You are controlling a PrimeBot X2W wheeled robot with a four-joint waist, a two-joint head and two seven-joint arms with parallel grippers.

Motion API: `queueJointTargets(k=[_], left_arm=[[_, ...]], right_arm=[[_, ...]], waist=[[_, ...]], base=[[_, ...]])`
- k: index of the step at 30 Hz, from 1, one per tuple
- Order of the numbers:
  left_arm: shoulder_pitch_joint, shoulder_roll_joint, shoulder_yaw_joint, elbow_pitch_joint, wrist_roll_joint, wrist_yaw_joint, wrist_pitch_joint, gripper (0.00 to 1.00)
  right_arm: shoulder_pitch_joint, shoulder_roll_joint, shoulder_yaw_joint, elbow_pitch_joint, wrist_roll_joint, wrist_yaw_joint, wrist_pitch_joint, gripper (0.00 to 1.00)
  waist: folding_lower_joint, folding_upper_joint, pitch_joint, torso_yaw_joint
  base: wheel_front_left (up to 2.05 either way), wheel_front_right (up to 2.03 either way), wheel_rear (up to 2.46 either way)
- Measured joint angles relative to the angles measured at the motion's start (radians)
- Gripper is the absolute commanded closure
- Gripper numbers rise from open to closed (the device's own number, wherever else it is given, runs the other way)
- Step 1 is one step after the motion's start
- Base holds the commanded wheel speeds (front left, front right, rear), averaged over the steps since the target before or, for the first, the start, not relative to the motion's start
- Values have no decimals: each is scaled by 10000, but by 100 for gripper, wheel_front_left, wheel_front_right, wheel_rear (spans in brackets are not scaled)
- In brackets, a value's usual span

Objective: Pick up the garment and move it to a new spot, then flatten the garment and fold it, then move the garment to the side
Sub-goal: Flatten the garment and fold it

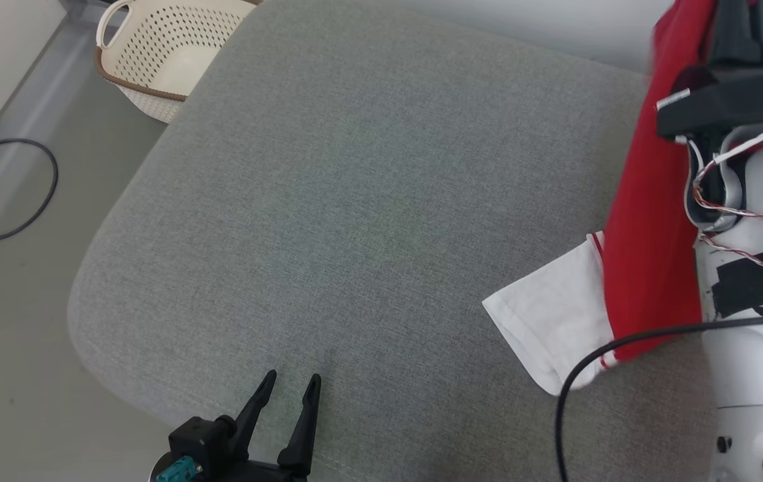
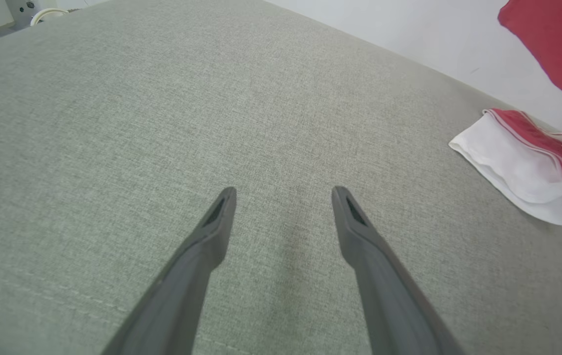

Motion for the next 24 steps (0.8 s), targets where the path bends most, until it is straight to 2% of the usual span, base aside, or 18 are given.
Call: queueJointTargets(k=[3, 7, 12, 13, 14, 15, 17, 20, 24], left_arm=[[-39, -2, -40, -46, -2, -10, -2, 0], [-43, 2, 40, -52, -2, -10, -2, 0], [43, 2, 58, 10, -59, -40, -2, 0], [58, 2, 48, 36, -81, -42, -2, 0], [58, -2, 31, 54, -100, -52, -2, 0], [62, 2, 10, 77, -109, -75, -2, 0], [72, -2, -6, 123, -130, -75, -2, 0], [74, 0, 27, 180, -132, -75, -2, 0], [72, 2, 113, 253, -98, -86, -2, 0]], right_arm=[[21, 305, 500, -846, -88, -2, -4, 100], [660, 443, 2681, -940, 288, -2, -4, 100], [1511, 17, 5572, 19, 1154, 0, -2, 100], [1639, -36, 6036, 318, 1499, 0, -4, 79], [1756, -136, 6633, 734, 1820, 0, -2, 53], [1890, -207, 7035, 972, 2054, 2, 0, 0], [1998, -334, 7914, 1507, 2786, 2, -2, 0], [2044, -541, 8991, 1685, 3664, 2, -2, 0], [2044, -848, 9731, 1519, 4487, 2, -2, 0]], waist=[[-1, -1, -70, 50], [-1, 0, -180, 99], [-1, 0, -286, 82], [-1, -1, -304, 69], [-1, -1, -326, 58], [-1, -1, -342, 40], [-1, -1, -372, -5], [-1, -1, -418, -117], [-1, -1, -488, -350]], base=[[0, 0, 0], [0, 0, 0], [0, 0, 0], [0, 0, 0], [0, 0, 0], [0, 0, 0], [0, 0, 0], [0, 0, 0], [0, 0, 0]])
